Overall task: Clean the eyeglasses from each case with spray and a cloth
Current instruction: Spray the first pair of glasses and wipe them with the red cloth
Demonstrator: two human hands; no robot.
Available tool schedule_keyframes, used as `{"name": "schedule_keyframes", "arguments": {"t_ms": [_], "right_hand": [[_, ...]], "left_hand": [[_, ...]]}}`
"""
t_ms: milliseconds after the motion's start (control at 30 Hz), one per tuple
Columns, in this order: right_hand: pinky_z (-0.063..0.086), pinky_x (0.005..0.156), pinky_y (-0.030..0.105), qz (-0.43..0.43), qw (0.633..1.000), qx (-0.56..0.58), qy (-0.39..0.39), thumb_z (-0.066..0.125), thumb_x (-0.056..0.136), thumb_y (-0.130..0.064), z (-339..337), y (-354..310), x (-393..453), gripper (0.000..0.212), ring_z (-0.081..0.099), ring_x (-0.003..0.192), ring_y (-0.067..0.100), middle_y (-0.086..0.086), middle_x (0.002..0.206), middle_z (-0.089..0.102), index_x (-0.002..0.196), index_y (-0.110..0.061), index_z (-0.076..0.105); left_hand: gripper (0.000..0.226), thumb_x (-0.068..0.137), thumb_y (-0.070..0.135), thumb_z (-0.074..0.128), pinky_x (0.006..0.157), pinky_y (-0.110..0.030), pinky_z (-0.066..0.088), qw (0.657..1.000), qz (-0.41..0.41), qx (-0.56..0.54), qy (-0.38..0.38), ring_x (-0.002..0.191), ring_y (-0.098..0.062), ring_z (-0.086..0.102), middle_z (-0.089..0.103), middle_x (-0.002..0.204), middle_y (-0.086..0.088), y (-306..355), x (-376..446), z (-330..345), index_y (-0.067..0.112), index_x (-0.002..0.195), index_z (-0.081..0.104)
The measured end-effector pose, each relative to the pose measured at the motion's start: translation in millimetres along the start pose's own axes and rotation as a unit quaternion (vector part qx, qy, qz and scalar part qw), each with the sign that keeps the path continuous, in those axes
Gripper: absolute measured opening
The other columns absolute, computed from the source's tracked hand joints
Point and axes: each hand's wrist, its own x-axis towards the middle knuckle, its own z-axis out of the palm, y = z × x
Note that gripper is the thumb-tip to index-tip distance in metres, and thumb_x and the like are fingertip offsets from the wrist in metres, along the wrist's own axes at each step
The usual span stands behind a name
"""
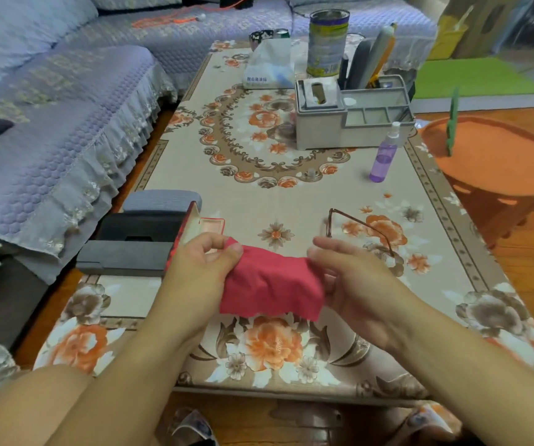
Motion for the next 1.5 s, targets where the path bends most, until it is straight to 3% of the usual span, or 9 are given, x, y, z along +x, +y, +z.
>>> {"name": "schedule_keyframes", "arguments": {"t_ms": [233, 367, 567, 700, 800, 967, 1133, 1267, 1500], "right_hand": [[0.056, 0.072, 0.022, -0.321, 0.908, -0.265, 0.038, 0.064, 0.094, 0.000, -9, -34, -11, 0.067, 0.071, 0.075, 0.016, 0.001, 0.085, 0.079, 0.140, -0.043, 0.042], [0.058, 0.077, 0.028, -0.250, 0.944, -0.213, 0.040, 0.064, 0.094, 0.003, -15, -30, 1, 0.061, 0.074, 0.082, 0.015, 0.003, 0.087, 0.079, 0.142, -0.032, 0.051], [0.060, 0.072, 0.031, -0.113, 0.987, -0.116, -0.004, 0.062, 0.091, 0.010, -22, -30, 7, 0.054, 0.071, 0.072, 0.018, 0.005, 0.087, 0.077, 0.138, -0.015, 0.057], [0.051, 0.075, 0.014, -0.409, 0.863, -0.297, 0.014, 0.060, 0.090, 0.017, -33, -38, -5, 0.074, 0.071, 0.081, 0.003, -0.011, 0.094, 0.079, 0.139, -0.038, 0.051], [0.051, 0.088, 0.018, -0.450, 0.817, -0.361, 0.014, 0.060, 0.089, 0.019, -43, -31, 2, 0.078, 0.072, 0.099, 0.003, -0.016, 0.098, 0.078, 0.147, -0.031, 0.045], [0.051, 0.077, 0.012, -0.408, 0.868, -0.283, -0.004, 0.052, 0.091, 0.021, -34, -39, 7, 0.066, 0.073, 0.098, 0.005, -0.011, 0.100, 0.079, 0.132, -0.031, 0.057], [0.059, 0.091, 0.033, -0.363, 0.902, -0.230, -0.039, 0.056, 0.090, 0.020, -38, -44, 15, 0.043, 0.073, 0.106, 0.019, 0.000, 0.105, 0.079, 0.099, -0.017, 0.075], [0.060, 0.070, 0.029, -0.290, 0.932, -0.204, -0.070, 0.052, 0.094, 0.016, -41, -48, 16, 0.045, 0.075, 0.081, 0.022, 0.009, 0.089, 0.078, 0.081, -0.020, 0.076], [0.059, 0.060, 0.037, -0.170, 0.964, -0.168, -0.115, 0.047, 0.100, 0.008, -40, -45, 16, 0.031, 0.057, 0.055, 0.020, 0.014, 0.069, 0.054, 0.101, -0.013, 0.070]], "left_hand": [[0.015, 0.096, 0.009, 0.063, 0.088, -0.041, 0.056, 0.993, 0.095, -0.065, 0.031, 0.090, -0.024, 0.075, 0.079, 0.088, -0.007, 13, -3, -4, 0.024, 0.095, 0.068], [0.006, 0.100, 0.010, 0.058, 0.054, -0.017, 0.048, 0.997, 0.015, -0.072, -0.006, 0.051, -0.005, 0.061, 0.069, 0.062, 0.004, 14, 2, 0, 0.009, 0.104, 0.063], [0.012, 0.099, 0.003, 0.057, 0.075, -0.036, 0.058, 0.988, -0.080, -0.107, -0.075, 0.066, -0.021, 0.071, 0.076, 0.087, -0.015, 11, 7, 0, 0.004, 0.111, 0.060], [0.026, 0.090, -0.005, 0.066, 0.078, -0.029, 0.058, 0.986, 0.165, 0.030, -0.007, 0.083, -0.018, 0.071, 0.074, 0.087, -0.005, 14, 3, -6, 0.020, 0.085, 0.069], [0.040, 0.088, -0.014, 0.064, 0.075, -0.025, 0.056, 0.980, 0.197, 0.037, 0.016, 0.081, -0.014, 0.070, 0.073, 0.082, 0.000, 9, 9, -6, 0.023, 0.076, 0.071], [0.040, 0.087, -0.019, 0.058, 0.080, -0.023, 0.056, 0.980, 0.194, 0.022, 0.041, 0.087, -0.009, 0.070, 0.073, 0.083, 0.009, 10, 16, -3, 0.019, 0.077, 0.068], [0.028, 0.087, -0.007, 0.069, 0.080, -0.028, 0.060, 0.987, 0.152, -0.045, -0.001, 0.090, -0.018, 0.075, 0.079, 0.088, -0.002, 13, 17, -5, 0.020, 0.096, 0.072], [0.023, 0.092, -0.004, 0.064, 0.070, -0.023, 0.058, 0.992, 0.115, -0.043, -0.040, 0.080, -0.022, 0.076, 0.078, 0.082, -0.005, 16, 17, -8, 0.017, 0.096, 0.074], [0.018, 0.103, 0.004, 0.048, 0.046, -0.025, 0.048, 0.982, -0.012, -0.149, -0.116, 0.048, -0.016, 0.050, 0.060, 0.070, -0.007, 17, 17, -3, 0.014, 0.097, 0.061]]}}
